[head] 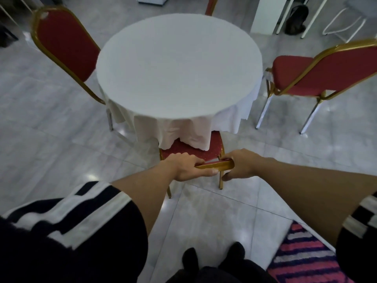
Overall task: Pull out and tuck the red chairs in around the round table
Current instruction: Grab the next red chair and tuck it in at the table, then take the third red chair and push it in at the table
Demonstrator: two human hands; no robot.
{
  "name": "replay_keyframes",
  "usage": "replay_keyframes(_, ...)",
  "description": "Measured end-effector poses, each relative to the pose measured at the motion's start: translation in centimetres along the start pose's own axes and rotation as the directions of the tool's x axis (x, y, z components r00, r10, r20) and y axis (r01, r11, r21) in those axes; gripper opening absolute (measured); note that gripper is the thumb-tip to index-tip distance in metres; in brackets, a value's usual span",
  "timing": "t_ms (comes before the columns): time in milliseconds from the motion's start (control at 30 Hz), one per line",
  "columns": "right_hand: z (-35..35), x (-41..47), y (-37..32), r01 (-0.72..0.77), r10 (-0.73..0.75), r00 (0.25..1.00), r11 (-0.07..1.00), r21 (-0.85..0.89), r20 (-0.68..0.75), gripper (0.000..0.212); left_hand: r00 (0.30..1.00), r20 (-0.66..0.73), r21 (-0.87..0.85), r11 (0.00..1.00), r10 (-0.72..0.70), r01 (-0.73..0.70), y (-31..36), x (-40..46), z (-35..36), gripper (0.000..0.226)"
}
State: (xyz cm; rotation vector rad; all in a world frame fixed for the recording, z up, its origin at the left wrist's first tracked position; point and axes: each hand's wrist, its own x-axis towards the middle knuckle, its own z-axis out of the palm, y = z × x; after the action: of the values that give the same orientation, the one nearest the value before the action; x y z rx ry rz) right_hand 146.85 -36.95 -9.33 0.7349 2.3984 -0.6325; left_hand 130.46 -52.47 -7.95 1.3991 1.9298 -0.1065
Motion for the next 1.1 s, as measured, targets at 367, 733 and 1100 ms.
replay_keyframes(367,-7.9,-4.6,11.6,-0.093,0.103,0.984,0.993,0.074,-0.144,0.107,0.986,-0.162,0.091,0.996,0.022,-0.007,11.8,7.3,-6.6,0.076)
replay_keyframes(733,-15.6,-12.1,32.6,-0.177,0.234,0.907,0.966,0.188,-0.35,0.122,0.956,-0.232,0.22,0.967,0.182,-0.13,32.2,19.0,-11.5,0.098)
replay_keyframes(1100,-22.1,-13.7,47.2,-0.265,0.387,0.803,0.913,0.31,-0.454,0.129,0.909,-0.244,0.341,0.907,0.338,-0.246,44.7,32.1,-17.9,0.093)
